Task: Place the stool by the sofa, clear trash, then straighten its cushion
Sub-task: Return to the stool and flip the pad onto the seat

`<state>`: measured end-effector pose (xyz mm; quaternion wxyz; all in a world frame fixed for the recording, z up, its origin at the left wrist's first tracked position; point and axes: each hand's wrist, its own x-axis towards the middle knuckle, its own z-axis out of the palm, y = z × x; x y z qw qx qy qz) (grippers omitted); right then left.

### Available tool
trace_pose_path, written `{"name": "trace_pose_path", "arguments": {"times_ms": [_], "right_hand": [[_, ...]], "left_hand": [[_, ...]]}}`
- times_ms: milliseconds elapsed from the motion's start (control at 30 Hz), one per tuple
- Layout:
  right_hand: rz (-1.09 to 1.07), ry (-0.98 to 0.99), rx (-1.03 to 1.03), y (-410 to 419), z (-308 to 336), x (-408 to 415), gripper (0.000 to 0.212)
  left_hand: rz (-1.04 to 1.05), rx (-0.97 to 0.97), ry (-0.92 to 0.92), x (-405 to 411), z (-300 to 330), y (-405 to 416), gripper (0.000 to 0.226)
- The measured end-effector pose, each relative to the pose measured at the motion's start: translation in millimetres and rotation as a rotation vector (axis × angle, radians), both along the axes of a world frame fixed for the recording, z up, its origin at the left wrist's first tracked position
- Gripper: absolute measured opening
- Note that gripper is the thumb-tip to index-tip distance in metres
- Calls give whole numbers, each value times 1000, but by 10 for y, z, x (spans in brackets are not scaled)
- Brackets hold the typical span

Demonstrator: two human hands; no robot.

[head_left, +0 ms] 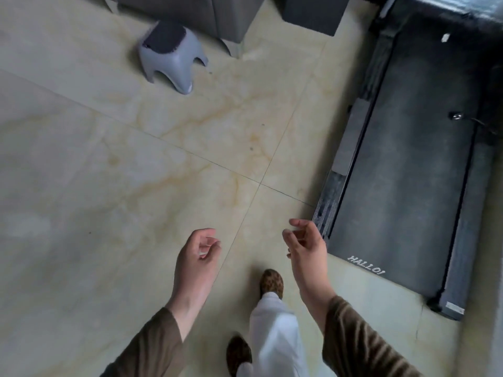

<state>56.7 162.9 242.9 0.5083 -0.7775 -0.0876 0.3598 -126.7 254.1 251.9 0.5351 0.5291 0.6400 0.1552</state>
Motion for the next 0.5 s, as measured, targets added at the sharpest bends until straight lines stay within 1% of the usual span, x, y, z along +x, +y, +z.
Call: {"name": "trace_pose_path", "arguments": {"times_ms": [233, 367, 500], "right_hand": [[73, -75, -45, 1260, 22, 314, 15], [139, -90, -15, 2057, -6, 323, 14], [189, -92, -8, 2834, -66, 197, 15]], "left_hand": [[121, 6, -34, 213, 62, 1165, 19], [181, 31, -55, 243, 55, 1864, 17], [206, 39, -44, 109, 8, 2563, 20]]}}
